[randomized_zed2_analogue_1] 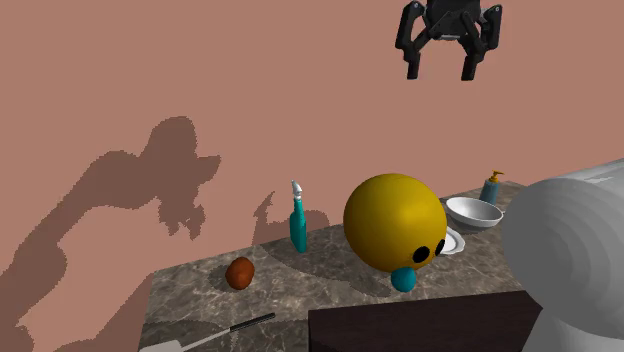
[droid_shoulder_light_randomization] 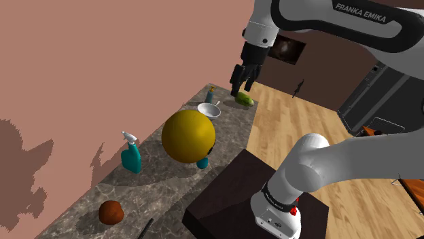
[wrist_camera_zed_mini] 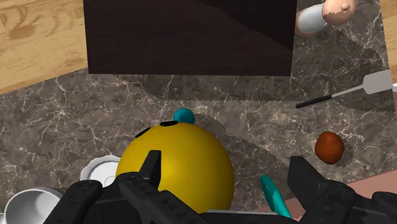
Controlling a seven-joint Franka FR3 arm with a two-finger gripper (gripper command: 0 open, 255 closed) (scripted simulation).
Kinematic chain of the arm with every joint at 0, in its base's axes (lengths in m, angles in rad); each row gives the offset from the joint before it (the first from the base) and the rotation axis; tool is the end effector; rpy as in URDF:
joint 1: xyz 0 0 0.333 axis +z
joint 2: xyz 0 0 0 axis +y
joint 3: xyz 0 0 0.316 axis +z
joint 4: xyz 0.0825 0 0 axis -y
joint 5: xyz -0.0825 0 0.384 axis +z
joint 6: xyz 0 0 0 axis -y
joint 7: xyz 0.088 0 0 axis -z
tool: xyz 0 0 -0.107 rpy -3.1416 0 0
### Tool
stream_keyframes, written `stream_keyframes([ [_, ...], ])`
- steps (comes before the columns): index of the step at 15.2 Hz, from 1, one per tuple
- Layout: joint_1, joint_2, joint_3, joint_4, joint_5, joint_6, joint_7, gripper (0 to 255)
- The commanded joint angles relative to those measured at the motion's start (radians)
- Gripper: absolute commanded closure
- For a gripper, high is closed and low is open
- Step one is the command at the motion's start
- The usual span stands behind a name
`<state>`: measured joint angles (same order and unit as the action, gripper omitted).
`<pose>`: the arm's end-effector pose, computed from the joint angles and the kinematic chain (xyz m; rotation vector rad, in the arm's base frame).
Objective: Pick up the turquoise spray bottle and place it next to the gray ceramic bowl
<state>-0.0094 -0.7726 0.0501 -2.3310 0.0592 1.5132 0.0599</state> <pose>0.3042 0.0238 0.5929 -3.1181 0.0501 0.0731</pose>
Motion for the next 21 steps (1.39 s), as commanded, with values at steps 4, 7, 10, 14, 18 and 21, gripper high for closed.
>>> stream_keyframes([
  [4, 0.012, 0.069, 0.027, -0.023, 0.014, 0.096, 0.011, 0],
  [7, 0.023, 0.148, 0.055, -0.034, 0.026, 0.191, 0.022, 0],
  [10, 0.033, 0.236, 0.083, -0.032, 0.033, 0.282, 0.034, 0],
  [14, 0.043, 0.365, 0.119, -0.011, 0.033, 0.396, 0.053, 0],
  [18, 0.052, 0.504, 0.153, 0.031, 0.020, 0.498, 0.077, 0],
  [21, 0.059, 0.614, 0.177, 0.076, 0.000, 0.564, 0.099, 0],
])
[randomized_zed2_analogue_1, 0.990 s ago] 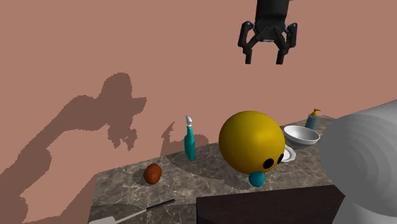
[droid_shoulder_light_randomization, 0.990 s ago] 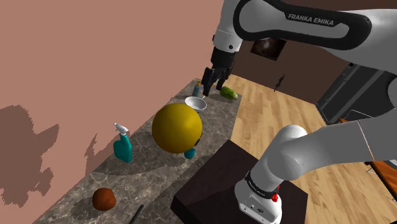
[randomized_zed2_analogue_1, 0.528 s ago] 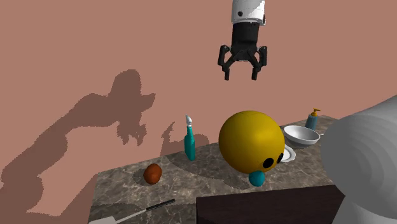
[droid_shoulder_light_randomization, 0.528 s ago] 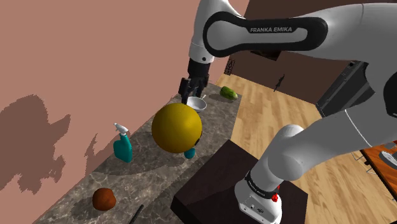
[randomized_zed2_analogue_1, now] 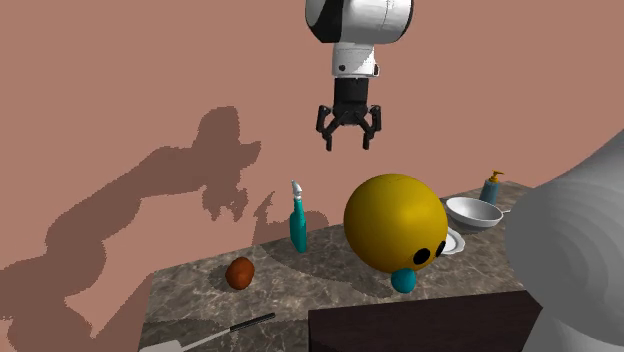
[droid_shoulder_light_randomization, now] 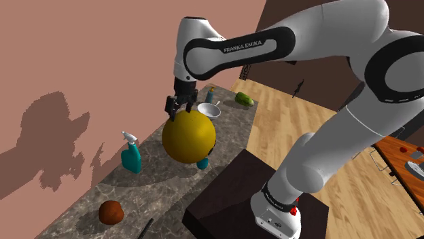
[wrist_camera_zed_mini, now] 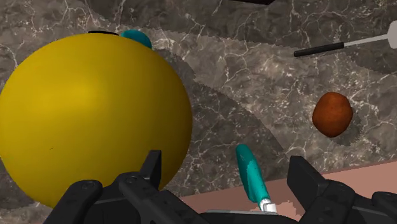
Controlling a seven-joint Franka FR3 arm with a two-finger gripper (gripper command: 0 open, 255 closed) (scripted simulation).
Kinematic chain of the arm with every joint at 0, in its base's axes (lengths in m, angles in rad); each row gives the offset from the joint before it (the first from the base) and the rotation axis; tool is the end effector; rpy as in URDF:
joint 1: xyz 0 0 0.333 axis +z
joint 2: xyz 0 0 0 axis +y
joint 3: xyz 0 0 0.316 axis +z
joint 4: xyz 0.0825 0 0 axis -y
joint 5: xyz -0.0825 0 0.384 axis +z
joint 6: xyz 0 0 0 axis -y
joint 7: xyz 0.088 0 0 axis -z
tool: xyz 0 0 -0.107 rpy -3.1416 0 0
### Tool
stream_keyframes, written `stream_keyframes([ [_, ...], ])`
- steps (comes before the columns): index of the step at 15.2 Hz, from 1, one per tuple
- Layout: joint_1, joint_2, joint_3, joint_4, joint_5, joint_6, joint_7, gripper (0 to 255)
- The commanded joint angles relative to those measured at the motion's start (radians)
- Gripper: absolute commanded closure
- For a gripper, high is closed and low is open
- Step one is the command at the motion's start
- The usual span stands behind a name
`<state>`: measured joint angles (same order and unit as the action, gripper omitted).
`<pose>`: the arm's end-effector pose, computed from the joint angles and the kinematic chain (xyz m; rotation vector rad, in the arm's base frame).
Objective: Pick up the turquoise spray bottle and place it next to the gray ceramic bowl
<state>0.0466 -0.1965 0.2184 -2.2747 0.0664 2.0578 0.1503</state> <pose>0.4629 0.1317 0.4334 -3.1282 -0.1225 0.0423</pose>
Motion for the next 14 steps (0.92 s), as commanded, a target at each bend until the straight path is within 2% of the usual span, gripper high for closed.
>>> stream_keyframes([
  [1, 0.005, 0.075, 0.015, 0.038, -0.016, 0.040, 0.017, 0],
  [8, 0.035, 0.341, 0.046, 0.197, -0.100, 0.146, 0.083, 0],
  [14, 0.086, 0.573, 0.044, 0.384, -0.181, 0.187, 0.134, 0],
])
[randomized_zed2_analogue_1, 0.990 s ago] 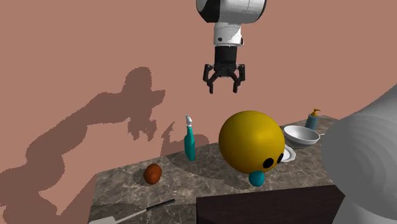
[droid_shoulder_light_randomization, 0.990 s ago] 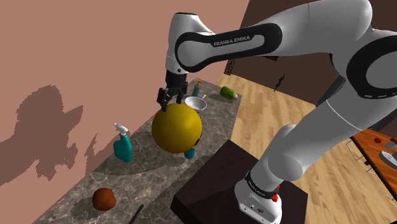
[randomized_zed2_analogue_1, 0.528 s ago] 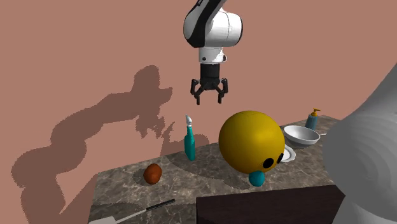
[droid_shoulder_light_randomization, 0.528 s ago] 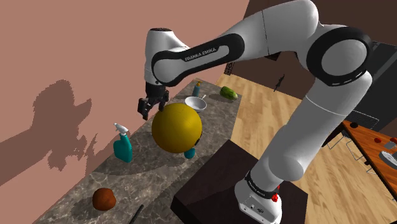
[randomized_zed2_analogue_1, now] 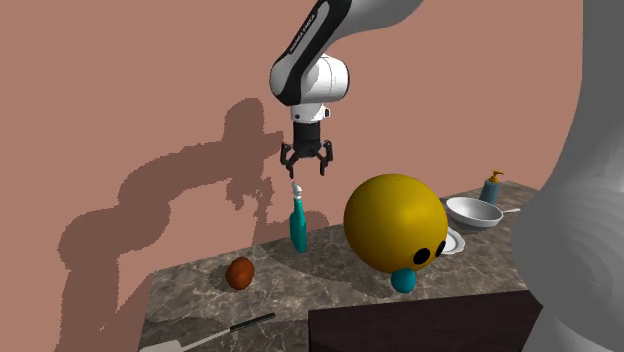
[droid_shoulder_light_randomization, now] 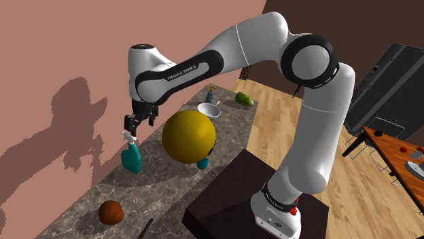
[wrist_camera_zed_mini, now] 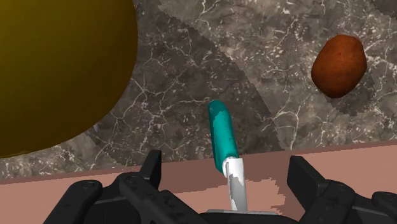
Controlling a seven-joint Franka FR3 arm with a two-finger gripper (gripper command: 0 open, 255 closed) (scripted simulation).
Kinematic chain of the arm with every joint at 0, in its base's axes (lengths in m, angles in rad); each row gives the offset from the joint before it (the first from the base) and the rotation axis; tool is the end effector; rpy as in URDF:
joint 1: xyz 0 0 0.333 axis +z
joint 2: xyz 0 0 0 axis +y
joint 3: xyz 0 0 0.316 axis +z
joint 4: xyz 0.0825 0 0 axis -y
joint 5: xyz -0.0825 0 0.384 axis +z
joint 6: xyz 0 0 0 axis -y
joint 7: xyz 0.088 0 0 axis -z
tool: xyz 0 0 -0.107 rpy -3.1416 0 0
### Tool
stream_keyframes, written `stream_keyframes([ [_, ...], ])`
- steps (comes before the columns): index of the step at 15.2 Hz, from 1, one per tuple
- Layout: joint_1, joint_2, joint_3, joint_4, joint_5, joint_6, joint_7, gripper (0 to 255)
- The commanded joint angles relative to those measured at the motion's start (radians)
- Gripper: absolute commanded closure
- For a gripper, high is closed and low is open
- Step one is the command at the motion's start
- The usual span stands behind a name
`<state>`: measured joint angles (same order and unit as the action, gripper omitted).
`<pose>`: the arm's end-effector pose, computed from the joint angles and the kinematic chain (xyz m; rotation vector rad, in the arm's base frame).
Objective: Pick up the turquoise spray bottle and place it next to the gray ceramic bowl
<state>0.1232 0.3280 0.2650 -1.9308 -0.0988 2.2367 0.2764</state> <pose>0.5729 0.2230 0.3230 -3.1276 -0.2510 0.0166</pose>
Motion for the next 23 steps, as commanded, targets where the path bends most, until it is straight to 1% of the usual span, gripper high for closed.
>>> stream_keyframes([
  [1, 0.020, 0.088, -0.005, 0.076, -0.028, 0.011, 0.014, 0],
  [3, 0.041, 0.165, -0.011, 0.151, -0.050, 0.012, 0.024, 0],
  [11, 0.051, 0.227, -0.024, 0.137, -0.070, 0.086, 0.036, 0],
  [19, 0.051, 0.227, -0.024, 0.138, -0.070, 0.086, 0.036, 0],
  [20, 0.051, 0.227, -0.024, 0.138, -0.070, 0.086, 0.036, 255],
  [23, 0.051, 0.227, -0.024, 0.138, -0.070, 0.086, 0.036, 255],
])
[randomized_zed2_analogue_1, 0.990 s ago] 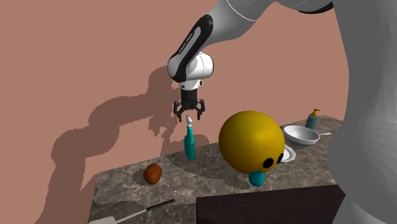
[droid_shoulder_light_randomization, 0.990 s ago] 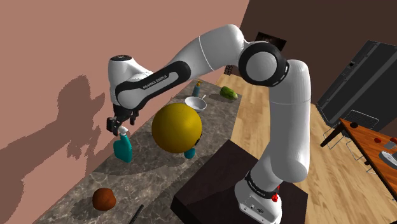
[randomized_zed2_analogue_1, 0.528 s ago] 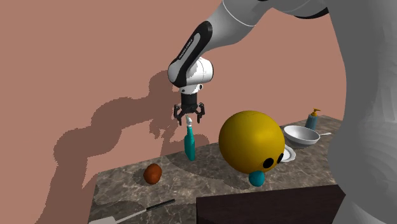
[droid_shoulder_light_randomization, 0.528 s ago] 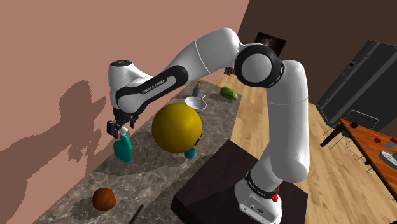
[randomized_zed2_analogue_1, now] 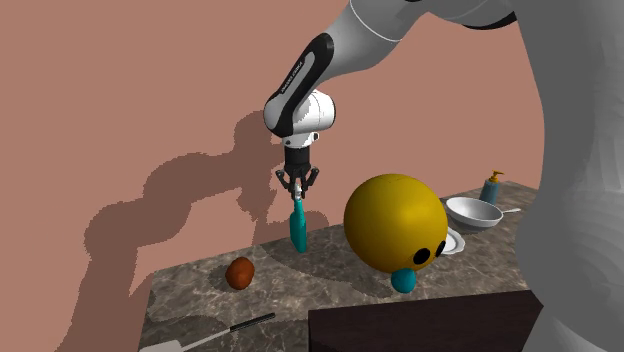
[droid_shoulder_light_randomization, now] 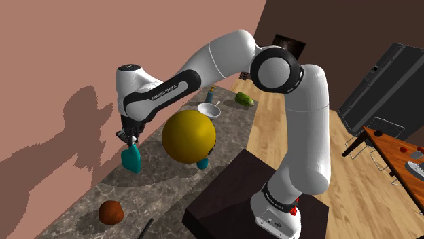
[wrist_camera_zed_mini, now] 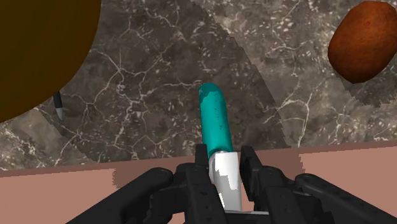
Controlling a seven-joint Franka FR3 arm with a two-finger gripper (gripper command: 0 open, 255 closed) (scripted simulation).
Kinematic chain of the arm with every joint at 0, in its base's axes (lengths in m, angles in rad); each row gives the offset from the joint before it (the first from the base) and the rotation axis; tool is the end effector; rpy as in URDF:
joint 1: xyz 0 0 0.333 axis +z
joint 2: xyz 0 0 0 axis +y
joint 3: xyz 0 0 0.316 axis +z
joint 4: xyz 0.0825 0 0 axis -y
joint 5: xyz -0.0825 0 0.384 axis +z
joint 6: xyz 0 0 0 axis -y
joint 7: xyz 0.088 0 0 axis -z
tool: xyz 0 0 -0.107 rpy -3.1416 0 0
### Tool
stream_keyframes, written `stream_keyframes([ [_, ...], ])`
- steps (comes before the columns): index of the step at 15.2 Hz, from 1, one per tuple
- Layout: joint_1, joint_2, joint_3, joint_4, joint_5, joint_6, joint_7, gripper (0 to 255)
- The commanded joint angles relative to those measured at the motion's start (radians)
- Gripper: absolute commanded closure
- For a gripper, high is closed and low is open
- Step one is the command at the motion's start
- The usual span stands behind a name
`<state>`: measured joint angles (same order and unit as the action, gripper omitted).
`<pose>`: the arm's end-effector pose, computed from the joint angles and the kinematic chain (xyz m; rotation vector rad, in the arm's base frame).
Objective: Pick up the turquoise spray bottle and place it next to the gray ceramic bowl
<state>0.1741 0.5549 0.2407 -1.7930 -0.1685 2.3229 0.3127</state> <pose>0.6053 0.2500 0.2475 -3.1268 -0.2875 0.0087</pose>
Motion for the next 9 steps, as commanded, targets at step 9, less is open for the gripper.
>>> stream_keyframes([
  [9, -0.004, -0.026, 0.005, 0.003, 0.008, -0.029, -0.005, 255],
])
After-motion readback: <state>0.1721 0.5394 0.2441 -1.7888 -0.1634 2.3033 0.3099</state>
